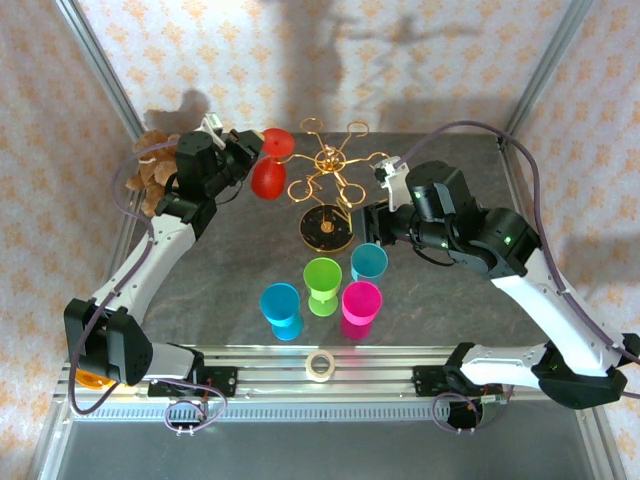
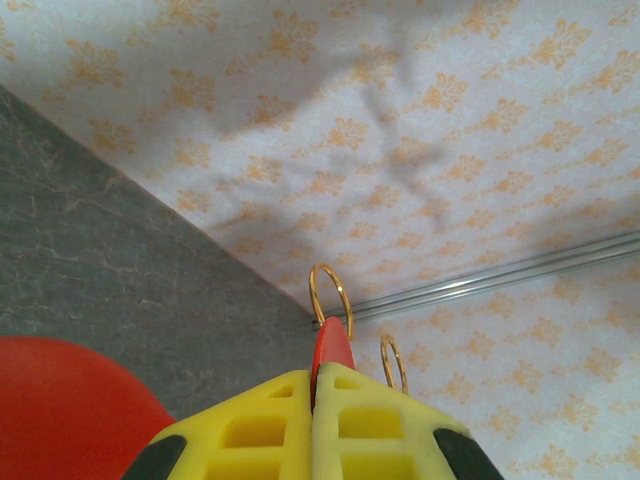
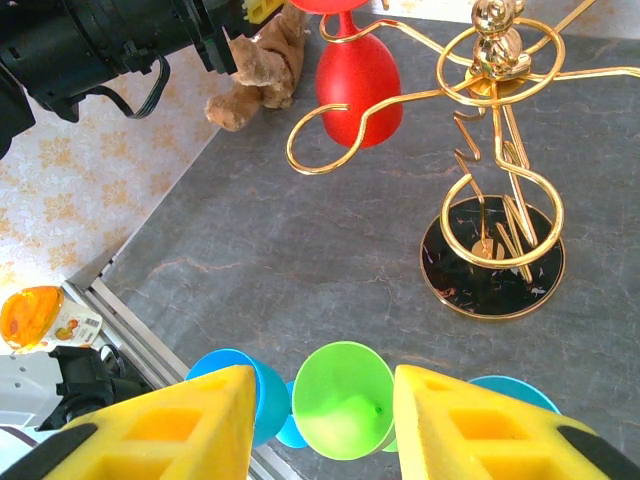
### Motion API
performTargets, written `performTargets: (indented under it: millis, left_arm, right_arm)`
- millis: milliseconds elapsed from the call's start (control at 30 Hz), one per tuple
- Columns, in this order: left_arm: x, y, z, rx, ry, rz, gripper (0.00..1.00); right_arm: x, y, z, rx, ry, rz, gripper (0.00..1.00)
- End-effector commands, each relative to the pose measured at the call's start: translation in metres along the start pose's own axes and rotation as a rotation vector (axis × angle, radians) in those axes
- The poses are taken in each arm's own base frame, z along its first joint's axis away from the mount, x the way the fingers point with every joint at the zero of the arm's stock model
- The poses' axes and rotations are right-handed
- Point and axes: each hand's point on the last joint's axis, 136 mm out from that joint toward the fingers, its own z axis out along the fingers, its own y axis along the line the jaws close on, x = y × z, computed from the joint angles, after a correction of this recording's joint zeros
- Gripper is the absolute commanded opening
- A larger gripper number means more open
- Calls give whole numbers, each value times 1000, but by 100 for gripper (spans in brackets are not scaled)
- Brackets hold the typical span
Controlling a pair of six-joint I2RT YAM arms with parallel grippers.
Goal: Take the wine glass off the wine glass rack
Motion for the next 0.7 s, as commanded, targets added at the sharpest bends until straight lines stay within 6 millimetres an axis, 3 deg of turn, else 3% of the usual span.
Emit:
performTargets:
  millis: [0,667]
  left_arm:
    - [-5,-11,4,51,-4,-16,0]
    - [6,-38,11,104,113,45,0]
  right_arm:
    - [-9,-1,-5,8,-33,-12,40]
    - [-9,-1,-1,8,-29,-10,40]
